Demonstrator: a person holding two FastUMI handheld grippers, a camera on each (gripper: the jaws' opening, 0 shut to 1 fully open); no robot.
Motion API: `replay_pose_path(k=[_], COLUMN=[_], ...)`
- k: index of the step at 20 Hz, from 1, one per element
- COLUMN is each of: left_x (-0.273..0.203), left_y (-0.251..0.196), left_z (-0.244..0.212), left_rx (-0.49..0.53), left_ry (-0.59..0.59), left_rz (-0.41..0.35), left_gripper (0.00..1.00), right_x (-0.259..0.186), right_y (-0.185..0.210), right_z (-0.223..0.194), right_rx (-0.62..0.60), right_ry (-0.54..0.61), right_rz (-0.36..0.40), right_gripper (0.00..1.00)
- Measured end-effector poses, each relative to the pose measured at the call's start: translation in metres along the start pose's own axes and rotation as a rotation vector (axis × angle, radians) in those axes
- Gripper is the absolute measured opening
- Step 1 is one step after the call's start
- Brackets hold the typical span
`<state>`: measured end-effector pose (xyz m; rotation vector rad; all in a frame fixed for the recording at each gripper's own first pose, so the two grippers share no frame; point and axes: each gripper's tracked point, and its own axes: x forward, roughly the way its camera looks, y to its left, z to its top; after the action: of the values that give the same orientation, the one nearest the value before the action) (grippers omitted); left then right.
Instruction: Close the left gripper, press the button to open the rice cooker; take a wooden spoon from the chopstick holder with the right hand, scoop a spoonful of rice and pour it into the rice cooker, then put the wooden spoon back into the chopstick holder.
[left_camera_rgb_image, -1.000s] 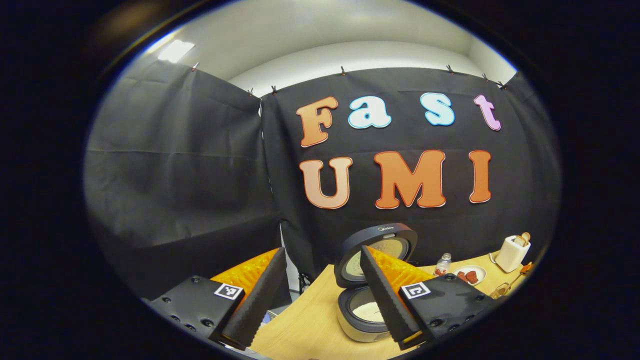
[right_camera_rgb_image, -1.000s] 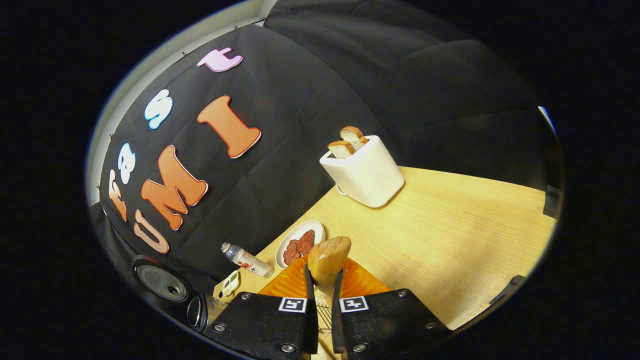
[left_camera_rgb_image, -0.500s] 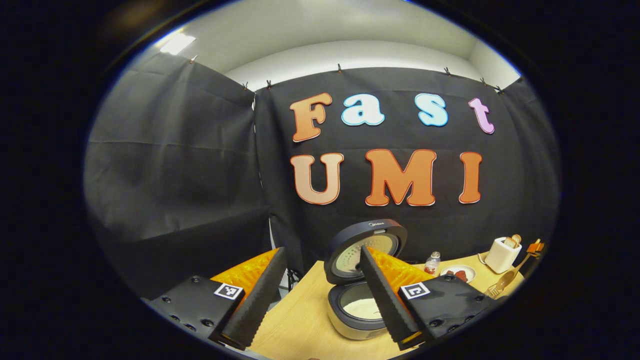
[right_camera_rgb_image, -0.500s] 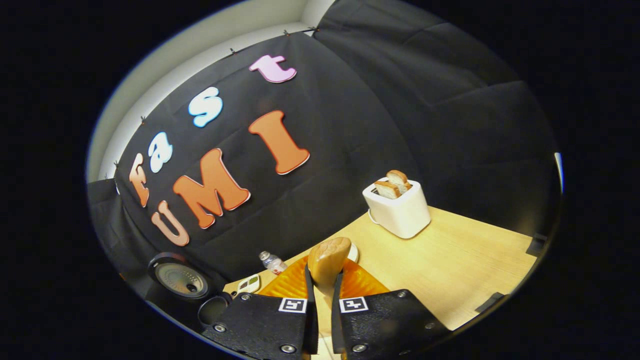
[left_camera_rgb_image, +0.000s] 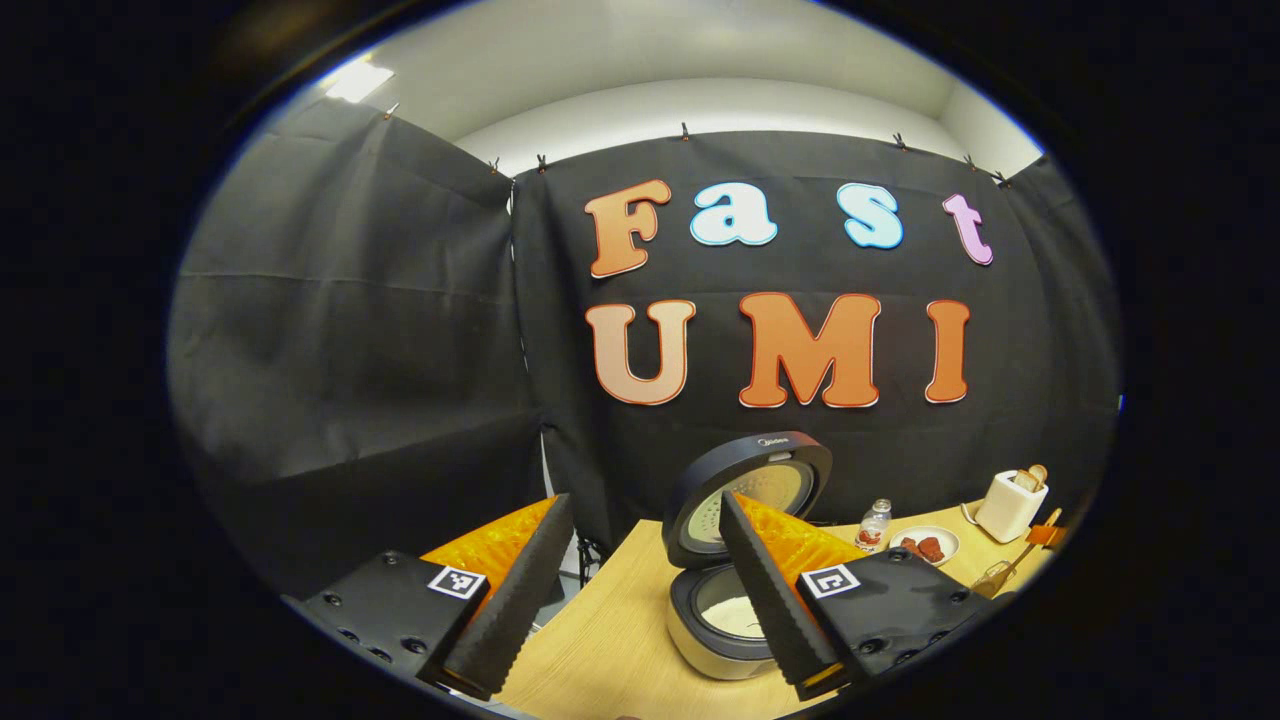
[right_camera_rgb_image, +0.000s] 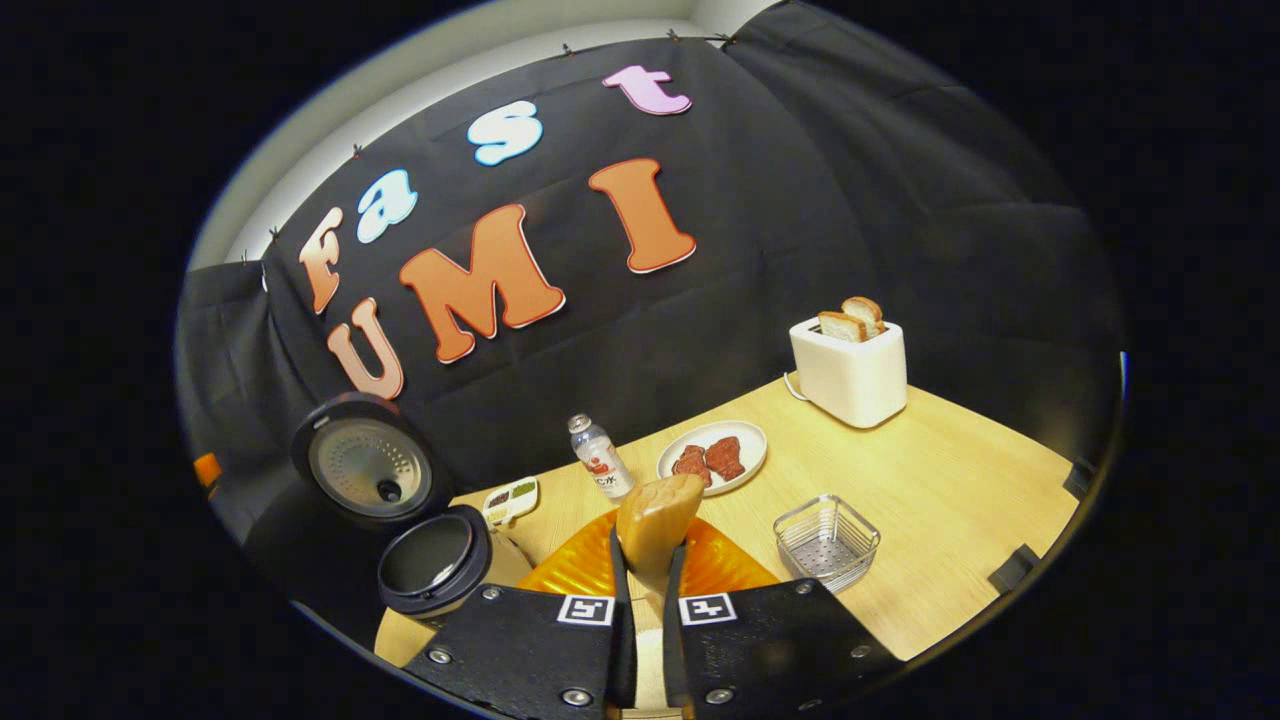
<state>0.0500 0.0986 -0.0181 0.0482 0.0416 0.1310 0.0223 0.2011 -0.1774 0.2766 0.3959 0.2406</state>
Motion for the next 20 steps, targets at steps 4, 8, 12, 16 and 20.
replay_pose_path(k=[4,8,12,16,20], left_x=[-0.001,-0.001,0.002,0.003,0.003], left_y=[0.004,0.005,0.009,0.018,0.024], left_z=[-0.004,-0.011,-0.026,-0.037,-0.042], left_rx=[0.030,0.042,0.051,0.037,0.017], left_ry=[-0.004,-0.002,0.021,0.037,0.049], left_rz=[-0.011,-0.040,-0.065,-0.063,-0.058], left_gripper=[1.00,0.99,1.00,0.99,0.98], right_x=[0.012,0.022,0.021,0.010,0.008], right_y=[-0.007,-0.007,0.010,0.031,0.063], right_z=[-0.029,-0.053,-0.068,-0.083,-0.102], right_rx=[-0.071,-0.158,-0.260,-0.161,0.080], right_ry=[-0.002,-0.029,-0.054,-0.032,0.064], right_rz=[-0.053,-0.099,-0.084,-0.038,0.063], right_gripper=[0.10,0.10,0.10,0.10,0.10])
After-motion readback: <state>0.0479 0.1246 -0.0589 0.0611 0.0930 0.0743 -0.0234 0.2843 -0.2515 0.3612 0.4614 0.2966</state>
